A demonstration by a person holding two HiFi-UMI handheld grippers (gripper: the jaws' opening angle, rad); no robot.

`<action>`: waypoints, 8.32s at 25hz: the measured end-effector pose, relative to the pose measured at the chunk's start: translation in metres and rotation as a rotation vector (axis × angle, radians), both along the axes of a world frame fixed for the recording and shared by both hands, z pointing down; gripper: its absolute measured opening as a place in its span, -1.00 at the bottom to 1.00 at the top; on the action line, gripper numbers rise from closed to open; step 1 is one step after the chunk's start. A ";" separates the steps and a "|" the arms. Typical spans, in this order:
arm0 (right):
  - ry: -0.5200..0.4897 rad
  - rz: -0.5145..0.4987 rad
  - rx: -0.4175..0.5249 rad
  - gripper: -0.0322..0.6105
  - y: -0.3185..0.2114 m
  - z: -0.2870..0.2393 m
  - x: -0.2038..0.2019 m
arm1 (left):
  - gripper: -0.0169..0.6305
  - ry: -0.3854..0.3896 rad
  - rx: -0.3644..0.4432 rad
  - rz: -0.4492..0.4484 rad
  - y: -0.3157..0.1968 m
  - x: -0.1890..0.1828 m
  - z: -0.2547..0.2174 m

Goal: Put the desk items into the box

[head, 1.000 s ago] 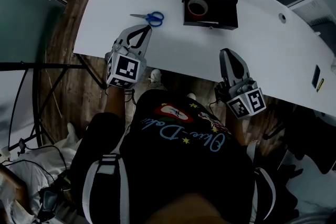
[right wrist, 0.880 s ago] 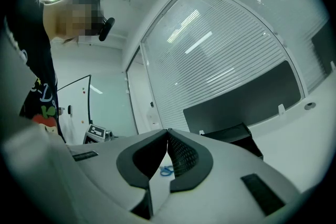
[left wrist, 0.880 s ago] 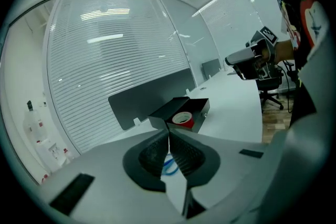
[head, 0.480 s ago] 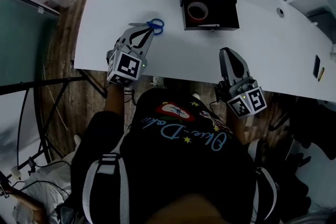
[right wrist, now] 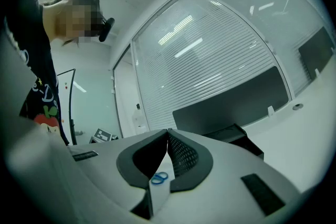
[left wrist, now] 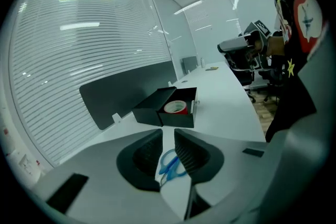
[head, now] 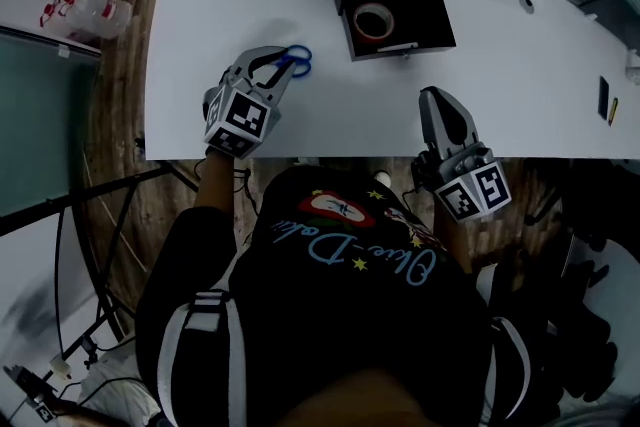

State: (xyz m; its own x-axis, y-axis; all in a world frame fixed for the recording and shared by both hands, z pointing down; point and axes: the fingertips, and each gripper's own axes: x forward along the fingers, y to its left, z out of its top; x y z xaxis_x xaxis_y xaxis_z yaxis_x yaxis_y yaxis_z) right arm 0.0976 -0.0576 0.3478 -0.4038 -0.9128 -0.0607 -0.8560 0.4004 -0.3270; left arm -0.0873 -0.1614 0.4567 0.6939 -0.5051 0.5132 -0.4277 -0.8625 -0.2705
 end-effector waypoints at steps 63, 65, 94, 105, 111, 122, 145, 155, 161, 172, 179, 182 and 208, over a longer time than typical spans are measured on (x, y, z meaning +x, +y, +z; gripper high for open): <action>-0.089 0.232 -0.070 -0.80 0.002 0.017 0.001 | -0.54 -0.547 -0.379 0.622 -0.007 0.021 0.123; -0.095 0.238 -0.069 -0.80 0.003 0.017 0.003 | -0.55 -0.572 -0.374 0.625 -0.006 0.020 0.124; -0.098 0.124 -0.003 -0.80 -0.009 0.007 -0.016 | -0.63 -0.369 -0.072 0.375 0.013 -0.002 0.033; -0.092 0.042 0.024 -0.80 -0.024 -0.002 -0.033 | -0.63 -0.184 -0.013 0.185 0.008 -0.021 -0.004; -0.080 0.010 0.019 -0.80 -0.031 -0.003 -0.033 | -0.63 -0.093 -0.028 0.101 0.009 -0.021 -0.018; -0.086 -0.054 0.015 -0.80 -0.035 -0.004 -0.018 | -0.64 -0.010 -0.007 -0.048 0.015 -0.018 -0.038; -0.110 -0.070 0.033 -0.80 0.003 -0.011 0.052 | -0.63 -0.039 0.041 -0.114 0.047 0.035 -0.064; -0.126 -0.028 0.050 -0.81 0.034 -0.012 0.110 | -0.63 -0.060 0.085 -0.102 0.064 0.087 -0.073; -0.143 0.002 0.050 -0.81 0.058 -0.006 0.150 | -0.63 -0.090 0.127 -0.090 0.071 0.126 -0.072; -0.169 0.056 0.038 -0.81 0.078 0.003 0.202 | -0.63 -0.110 0.171 -0.057 0.073 0.183 -0.075; -0.157 0.079 0.030 -0.81 0.064 0.002 0.213 | -0.63 -0.117 0.190 -0.020 0.051 0.203 -0.068; -0.141 0.097 0.027 -0.81 0.054 -0.002 0.224 | -0.63 -0.126 0.193 0.010 0.041 0.215 -0.063; -0.094 0.156 -0.067 -0.81 0.007 0.009 0.243 | -0.63 -0.191 0.034 0.100 -0.012 0.254 0.021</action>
State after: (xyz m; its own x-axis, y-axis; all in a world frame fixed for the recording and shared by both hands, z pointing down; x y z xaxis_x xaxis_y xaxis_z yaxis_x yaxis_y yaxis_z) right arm 0.3409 -0.0506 0.3570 -0.2527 -0.9671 -0.0287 -0.8705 0.2402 -0.4296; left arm 0.1664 -0.1735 0.4779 0.6330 -0.4580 0.6241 -0.2783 -0.8869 -0.3686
